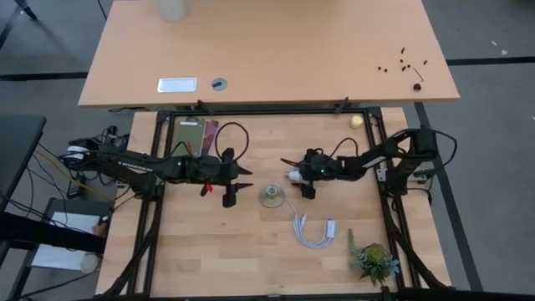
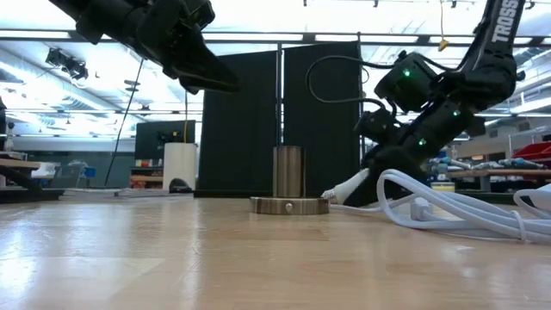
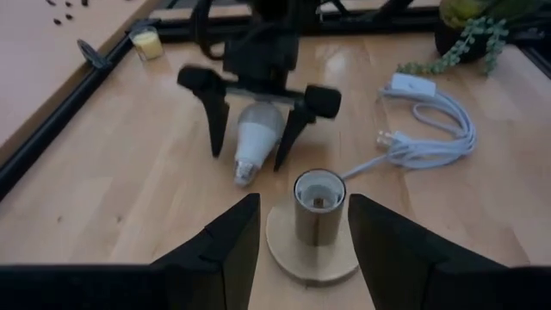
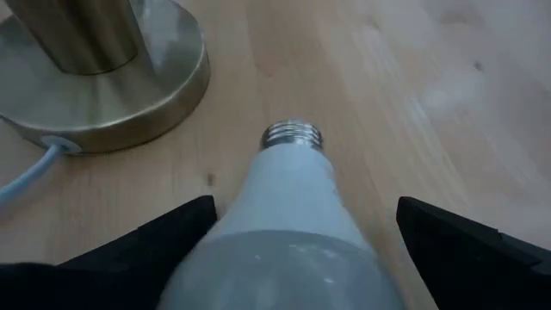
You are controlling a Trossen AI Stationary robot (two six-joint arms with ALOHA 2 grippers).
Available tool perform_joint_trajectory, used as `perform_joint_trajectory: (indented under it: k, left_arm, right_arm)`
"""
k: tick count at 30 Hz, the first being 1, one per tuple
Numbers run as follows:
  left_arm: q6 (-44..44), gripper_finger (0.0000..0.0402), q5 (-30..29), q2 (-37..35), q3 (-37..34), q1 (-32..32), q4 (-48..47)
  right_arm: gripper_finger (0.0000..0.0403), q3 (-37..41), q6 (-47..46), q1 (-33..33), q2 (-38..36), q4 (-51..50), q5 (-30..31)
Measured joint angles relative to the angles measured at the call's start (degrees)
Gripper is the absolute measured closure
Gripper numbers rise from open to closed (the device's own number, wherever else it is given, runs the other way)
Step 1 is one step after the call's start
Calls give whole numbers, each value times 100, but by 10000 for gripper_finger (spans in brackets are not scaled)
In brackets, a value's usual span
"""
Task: Screw lightbulb
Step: Insert the white lightbulb into the desk lamp
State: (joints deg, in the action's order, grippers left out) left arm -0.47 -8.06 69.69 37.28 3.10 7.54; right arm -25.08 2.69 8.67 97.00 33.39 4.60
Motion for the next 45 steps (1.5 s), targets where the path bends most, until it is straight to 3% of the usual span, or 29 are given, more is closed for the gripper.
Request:
perform_joint_trajectory:
  k: [5,14,18,21,24,30,34,37,41,45]
  left_arm:
    - [-2,220,4,0,4,49,23]
    - [-22,220,1,0,4,45,75]
    - [-24,220,1,15,4,45,109]
    - [-24,220,57,77,4,45,93]
    - [7,220,238,289,9,45,148]
    - [154,220,322,993,-16,57,337]
    - [276,220,283,1456,-447,206,1865]
    - [289,220,-84,1600,-914,275,2950]
    - [151,220,-296,1613,-1356,267,3765]
    - [-33,220,-243,1613,-1432,275,3927]
  right_arm:
    - [40,-2,-18,-7,72,101,-1]
    - [136,7,4,-44,115,213,-21]
    - [147,0,-151,-102,-52,-12,-14]
    - [144,-319,-420,-185,-522,-1069,-13]
    - [125,-1001,-525,-344,-944,-2754,90]
    - [130,-2480,-550,-768,-1062,-4923,139]
    - [139,-3601,-552,-961,-888,-6466,138]
    - [136,-4467,-646,-1007,-700,-7571,138]
    - [129,-5446,-809,-1014,-368,-8598,75]
    - [131,-6216,-810,-1014,88,-9125,-158]
